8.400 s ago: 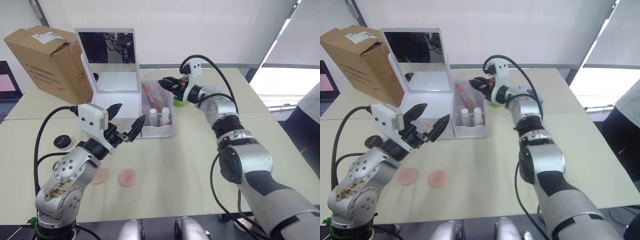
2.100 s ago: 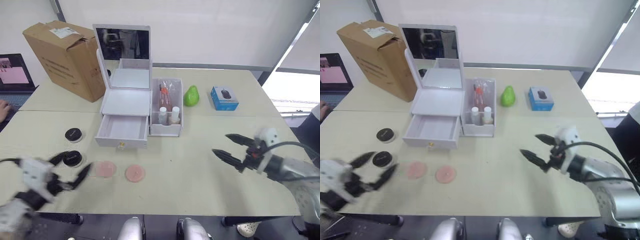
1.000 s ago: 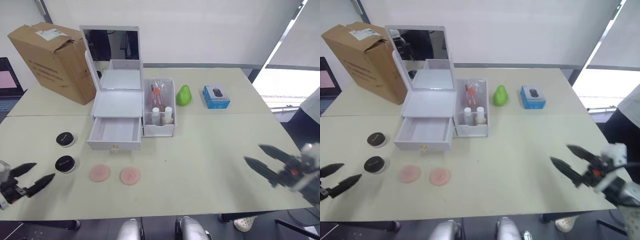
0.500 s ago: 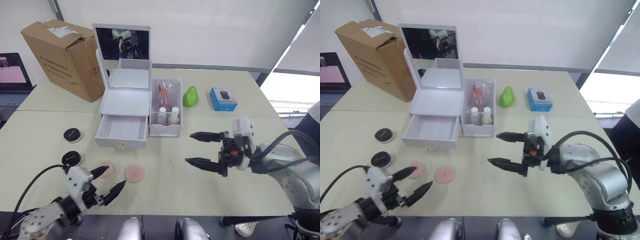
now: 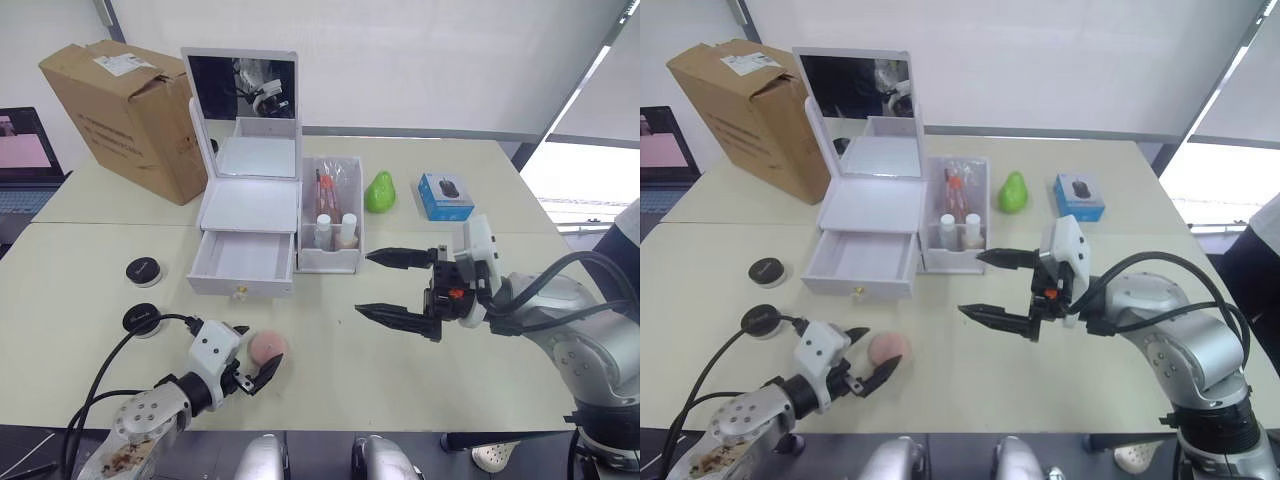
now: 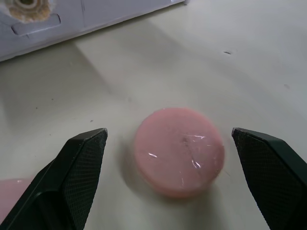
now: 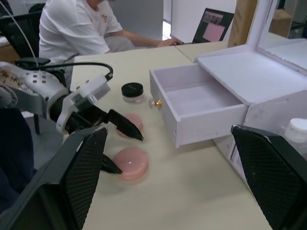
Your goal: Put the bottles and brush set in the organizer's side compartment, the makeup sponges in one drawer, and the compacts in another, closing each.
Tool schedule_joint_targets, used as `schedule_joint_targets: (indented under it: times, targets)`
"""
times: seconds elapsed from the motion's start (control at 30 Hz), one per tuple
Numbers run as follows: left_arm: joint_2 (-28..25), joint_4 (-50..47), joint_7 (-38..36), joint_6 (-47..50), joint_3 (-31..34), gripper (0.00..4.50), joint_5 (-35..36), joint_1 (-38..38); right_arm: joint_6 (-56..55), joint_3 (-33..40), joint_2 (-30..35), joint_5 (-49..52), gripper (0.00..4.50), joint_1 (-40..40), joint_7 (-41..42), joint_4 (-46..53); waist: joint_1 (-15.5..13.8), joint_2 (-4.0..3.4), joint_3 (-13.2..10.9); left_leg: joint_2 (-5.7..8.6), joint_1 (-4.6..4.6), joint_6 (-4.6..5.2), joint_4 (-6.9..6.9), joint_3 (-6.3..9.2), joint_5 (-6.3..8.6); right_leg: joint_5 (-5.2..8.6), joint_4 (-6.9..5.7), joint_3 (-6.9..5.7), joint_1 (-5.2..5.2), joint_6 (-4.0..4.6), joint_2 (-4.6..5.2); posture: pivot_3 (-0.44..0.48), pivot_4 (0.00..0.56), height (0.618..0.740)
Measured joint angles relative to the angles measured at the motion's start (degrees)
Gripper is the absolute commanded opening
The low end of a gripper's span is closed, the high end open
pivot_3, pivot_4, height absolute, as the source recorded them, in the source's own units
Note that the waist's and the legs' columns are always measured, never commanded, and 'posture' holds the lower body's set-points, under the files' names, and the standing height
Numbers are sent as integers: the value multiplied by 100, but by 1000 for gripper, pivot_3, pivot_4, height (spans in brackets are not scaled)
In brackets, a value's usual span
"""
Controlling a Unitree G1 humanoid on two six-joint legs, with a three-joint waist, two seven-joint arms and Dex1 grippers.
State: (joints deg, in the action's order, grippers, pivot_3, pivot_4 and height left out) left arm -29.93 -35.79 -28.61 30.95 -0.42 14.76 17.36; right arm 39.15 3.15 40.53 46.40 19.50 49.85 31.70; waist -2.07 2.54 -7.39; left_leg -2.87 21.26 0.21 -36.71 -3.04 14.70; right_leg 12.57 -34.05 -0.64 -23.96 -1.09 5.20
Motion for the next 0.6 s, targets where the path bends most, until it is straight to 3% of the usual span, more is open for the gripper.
schedule_joint_targets:
  times: [0.2,0.3,0.4,0.6]
  targets:
    - [119,160,20,177,-162,4475,23,-128,1,5,-18,0,4500,-2,-101,45,-3,0,2,0,1,0,0,1,0,0,0,-1,0,0,2,0,150,740]
    - [136,173,37,179,-161,3876,35,-131,1,18,-14,0,4500,-4,-142,46,-4,-5,4,0,1,0,0,1,0,0,0,-1,0,0,2,0,150,740]
    - [140,184,38,167,-156,2977,43,-129,1,45,-1,0,4500,-11,-155,46,-3,-6,5,1,1,0,-1,1,0,0,0,-1,1,0,2,0,150,740]
    - [286,219,6,-36,-98,2950,135,-55,1,71,-1,1,4500,-47,-164,48,-2,-6,4,0,2,0,-1,1,0,0,0,-1,0,0,2,0,150,740]
